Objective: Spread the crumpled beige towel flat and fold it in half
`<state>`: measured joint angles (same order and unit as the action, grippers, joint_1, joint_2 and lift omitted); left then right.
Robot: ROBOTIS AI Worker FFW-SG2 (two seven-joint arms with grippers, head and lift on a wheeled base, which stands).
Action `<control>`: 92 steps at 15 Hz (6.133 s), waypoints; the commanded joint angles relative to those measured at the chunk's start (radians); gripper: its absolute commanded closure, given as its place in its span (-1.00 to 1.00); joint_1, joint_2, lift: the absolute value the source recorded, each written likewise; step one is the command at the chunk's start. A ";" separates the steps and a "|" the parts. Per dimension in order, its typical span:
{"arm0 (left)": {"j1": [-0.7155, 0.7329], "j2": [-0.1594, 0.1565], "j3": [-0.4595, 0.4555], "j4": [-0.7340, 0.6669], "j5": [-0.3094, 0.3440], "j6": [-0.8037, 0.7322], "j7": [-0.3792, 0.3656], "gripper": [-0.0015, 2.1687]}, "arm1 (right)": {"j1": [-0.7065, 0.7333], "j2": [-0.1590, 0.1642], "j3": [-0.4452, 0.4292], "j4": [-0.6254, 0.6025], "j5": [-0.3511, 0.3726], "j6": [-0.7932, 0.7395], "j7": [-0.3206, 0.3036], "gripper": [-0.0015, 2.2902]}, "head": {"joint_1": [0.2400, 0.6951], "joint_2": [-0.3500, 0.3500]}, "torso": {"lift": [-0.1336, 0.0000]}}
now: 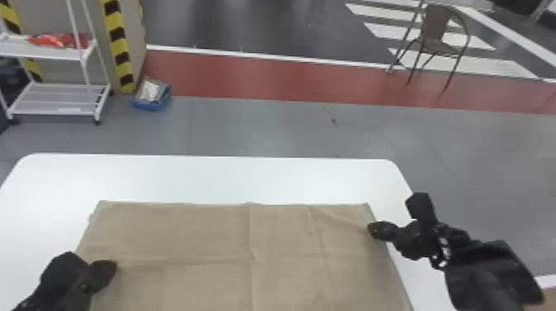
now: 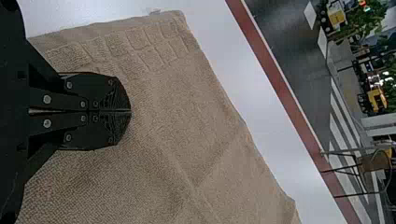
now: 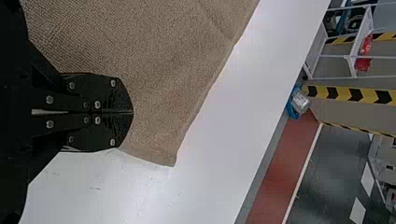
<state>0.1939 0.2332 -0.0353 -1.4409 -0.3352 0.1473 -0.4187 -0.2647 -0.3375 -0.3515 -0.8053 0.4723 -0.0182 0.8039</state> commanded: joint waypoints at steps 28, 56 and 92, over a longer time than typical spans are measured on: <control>-0.060 -0.026 -0.034 -0.036 0.038 0.036 -0.002 0.54 | 0.078 0.025 -0.069 -0.216 -0.050 0.254 0.117 0.29 | 1.00 -0.70 | 1.00; -0.271 -0.014 -0.106 0.327 -0.008 -0.022 0.133 0.56 | -0.048 0.005 0.026 -0.020 -0.047 0.245 0.020 0.29 | 1.00 -0.56 | 1.00; -0.186 0.008 -0.003 0.163 0.045 0.039 0.067 0.56 | -0.166 0.052 0.125 0.110 -0.023 0.235 -0.068 0.29 | 1.00 -0.35 | 1.00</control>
<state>0.0103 0.2387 -0.0369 -1.2840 -0.2890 0.1866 -0.3513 -0.4315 -0.2893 -0.2433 -0.6995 0.4433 0.2169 0.7478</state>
